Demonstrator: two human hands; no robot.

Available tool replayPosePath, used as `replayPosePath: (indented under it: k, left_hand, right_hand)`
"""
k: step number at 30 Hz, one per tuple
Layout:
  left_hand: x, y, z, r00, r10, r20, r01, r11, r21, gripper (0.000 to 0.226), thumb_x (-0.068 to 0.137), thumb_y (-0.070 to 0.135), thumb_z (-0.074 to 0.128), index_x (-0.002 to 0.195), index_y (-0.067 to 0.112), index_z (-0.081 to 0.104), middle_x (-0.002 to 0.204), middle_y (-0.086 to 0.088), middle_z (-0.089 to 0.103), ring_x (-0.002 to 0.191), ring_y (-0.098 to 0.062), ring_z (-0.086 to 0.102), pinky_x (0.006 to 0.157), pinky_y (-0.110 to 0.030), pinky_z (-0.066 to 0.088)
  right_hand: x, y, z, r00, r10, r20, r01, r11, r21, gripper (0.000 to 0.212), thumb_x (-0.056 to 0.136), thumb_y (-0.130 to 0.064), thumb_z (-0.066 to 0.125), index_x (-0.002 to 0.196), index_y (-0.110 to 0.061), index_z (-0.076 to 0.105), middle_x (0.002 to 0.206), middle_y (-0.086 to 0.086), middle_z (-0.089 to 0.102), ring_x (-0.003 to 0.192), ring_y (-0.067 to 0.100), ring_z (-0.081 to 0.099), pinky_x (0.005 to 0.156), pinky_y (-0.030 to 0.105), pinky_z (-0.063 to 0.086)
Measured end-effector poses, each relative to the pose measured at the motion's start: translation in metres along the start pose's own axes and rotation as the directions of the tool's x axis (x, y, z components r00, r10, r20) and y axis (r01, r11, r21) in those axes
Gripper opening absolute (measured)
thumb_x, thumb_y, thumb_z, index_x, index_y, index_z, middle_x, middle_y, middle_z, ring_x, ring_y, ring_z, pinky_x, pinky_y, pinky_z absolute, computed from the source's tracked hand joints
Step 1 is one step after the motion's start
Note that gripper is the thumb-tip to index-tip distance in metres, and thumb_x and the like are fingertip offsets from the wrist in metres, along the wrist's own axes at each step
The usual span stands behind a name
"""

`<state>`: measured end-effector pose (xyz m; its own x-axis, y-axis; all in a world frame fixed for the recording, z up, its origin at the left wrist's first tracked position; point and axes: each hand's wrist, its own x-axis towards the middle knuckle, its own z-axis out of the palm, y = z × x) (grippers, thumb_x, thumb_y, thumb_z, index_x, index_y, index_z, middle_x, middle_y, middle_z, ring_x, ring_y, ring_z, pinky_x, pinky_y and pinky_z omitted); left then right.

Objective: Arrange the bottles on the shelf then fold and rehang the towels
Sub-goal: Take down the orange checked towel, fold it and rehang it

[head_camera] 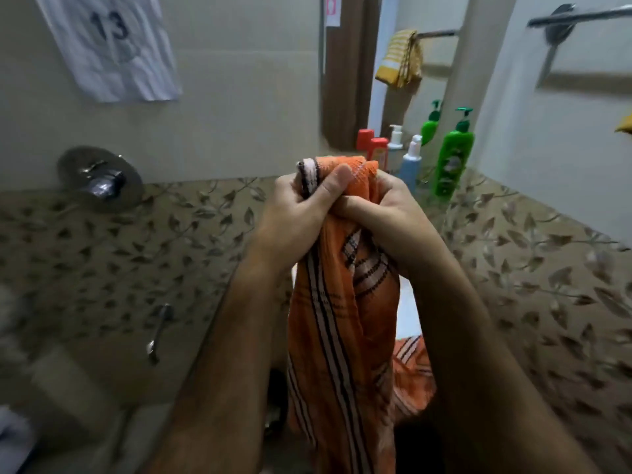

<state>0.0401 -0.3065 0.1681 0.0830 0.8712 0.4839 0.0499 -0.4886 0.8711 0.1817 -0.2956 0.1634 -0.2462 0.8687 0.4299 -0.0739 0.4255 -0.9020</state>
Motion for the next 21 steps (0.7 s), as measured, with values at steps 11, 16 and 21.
replayPosePath:
  k: [11,16,21]
  left_hand:
    - [-0.093,-0.028,-0.049,0.909,-0.231,-0.347,0.213,0.973,-0.090,0.045,0.093,0.038,0.061,0.068,0.000,0.063,0.057,-0.007,0.057,0.053,-0.020,0.055,0.056,-0.034,0.049]
    - [-0.097,-0.043,-0.042,0.818,-0.289,-0.497,0.220,0.956,-0.194,0.042,0.091,0.033,0.065,0.071,-0.004,0.063,0.069,-0.015,0.062,0.064,-0.026,0.060,0.067,-0.053,0.056]
    - [-0.085,-0.045,-0.034,0.720,-0.288,-0.632,0.189,0.957,-0.221,0.027,0.092,0.031,0.065,0.071,0.013,0.066,0.070,-0.002,0.065,0.066,-0.016,0.063,0.065,-0.035,0.053]
  right_hand:
    - [-0.047,0.047,0.071,0.947,0.280,0.158,-0.275,0.960,-0.053,0.041,0.081,-0.044,0.072,0.098,-0.008,0.068,0.088,0.006,0.073,0.079,0.017,0.070,0.065,0.028,0.053]
    - [-0.049,0.062,0.076,0.992,0.048,-0.113,-0.089,0.913,-0.397,0.043,0.075,-0.056,0.074,0.082,-0.016,0.058,0.076,0.002,0.064,0.072,0.019,0.062,0.063,0.037,0.052]
    - [-0.045,0.065,0.065,0.983,0.114,0.141,-0.063,0.944,-0.323,0.036,0.071,-0.044,0.082,0.082,-0.018,0.061,0.077,0.007,0.067,0.070,0.020,0.065,0.065,0.040,0.056]
